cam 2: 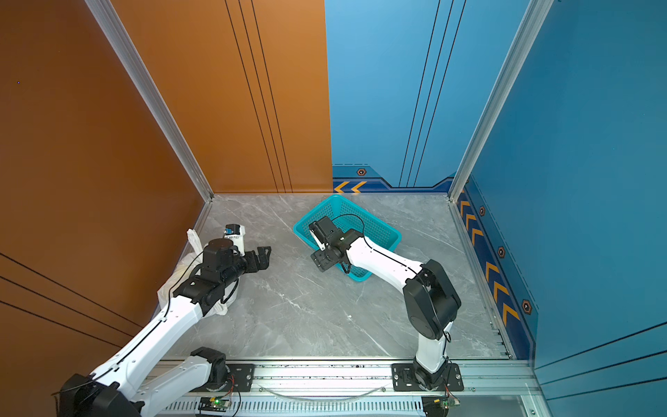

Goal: Untie the knot of the plastic bag and take out the fruit
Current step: 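Grasp the teal basket rim with the right gripper and drag it farther away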

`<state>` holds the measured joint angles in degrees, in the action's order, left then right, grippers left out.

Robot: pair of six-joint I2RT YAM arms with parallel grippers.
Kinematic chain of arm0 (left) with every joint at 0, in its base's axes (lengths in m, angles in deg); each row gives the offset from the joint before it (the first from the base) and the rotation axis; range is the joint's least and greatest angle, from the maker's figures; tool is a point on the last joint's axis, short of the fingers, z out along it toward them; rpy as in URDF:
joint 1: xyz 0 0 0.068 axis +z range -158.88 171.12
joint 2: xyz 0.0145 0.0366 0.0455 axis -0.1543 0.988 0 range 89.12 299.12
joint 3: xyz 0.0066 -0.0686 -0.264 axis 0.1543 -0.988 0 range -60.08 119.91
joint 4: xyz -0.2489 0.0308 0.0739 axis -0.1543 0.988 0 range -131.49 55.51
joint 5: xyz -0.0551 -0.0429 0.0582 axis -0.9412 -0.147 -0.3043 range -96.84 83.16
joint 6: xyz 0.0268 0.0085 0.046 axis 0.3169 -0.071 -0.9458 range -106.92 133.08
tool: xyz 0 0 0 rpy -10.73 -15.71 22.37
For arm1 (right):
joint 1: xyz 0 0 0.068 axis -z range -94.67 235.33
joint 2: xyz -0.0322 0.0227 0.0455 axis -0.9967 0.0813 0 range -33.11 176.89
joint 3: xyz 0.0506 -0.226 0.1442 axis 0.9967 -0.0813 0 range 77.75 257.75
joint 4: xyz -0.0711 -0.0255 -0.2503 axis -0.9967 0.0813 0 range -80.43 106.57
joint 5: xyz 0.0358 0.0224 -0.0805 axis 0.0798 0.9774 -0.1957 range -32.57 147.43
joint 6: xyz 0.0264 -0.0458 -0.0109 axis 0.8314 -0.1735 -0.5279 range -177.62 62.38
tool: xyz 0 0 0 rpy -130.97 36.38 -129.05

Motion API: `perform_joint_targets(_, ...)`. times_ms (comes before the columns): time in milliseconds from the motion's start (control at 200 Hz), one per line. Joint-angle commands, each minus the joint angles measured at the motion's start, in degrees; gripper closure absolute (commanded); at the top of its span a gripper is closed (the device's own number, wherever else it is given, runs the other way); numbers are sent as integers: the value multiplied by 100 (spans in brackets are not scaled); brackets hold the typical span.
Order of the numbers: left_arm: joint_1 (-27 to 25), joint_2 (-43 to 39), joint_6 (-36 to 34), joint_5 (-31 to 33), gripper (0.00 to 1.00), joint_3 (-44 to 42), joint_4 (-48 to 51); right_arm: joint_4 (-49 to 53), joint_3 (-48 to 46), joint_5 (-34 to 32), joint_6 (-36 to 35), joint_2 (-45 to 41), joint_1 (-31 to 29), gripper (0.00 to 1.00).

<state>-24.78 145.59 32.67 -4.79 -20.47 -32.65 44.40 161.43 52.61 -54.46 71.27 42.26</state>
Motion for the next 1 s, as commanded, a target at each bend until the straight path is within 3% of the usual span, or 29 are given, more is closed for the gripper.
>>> perform_joint_targets(0, -59, 30, 69, -64, 2, 46, 92, 226, 178, -195, 16, 143, 45, 28)
perform_joint_targets(380, -106, 74, 18, -11, 2, 61, 92, 59, -38, -96, 308, 282, 246, 66)
perform_joint_targets(536, -112, 77, 18, 15, 2, 46, 93, 59, -128, -59, 428, 193, 689, 81)
perform_joint_targets(996, -203, 165, -2, 15, 2, 143, 100, 59, 139, -14, 491, 373, 2326, 88)
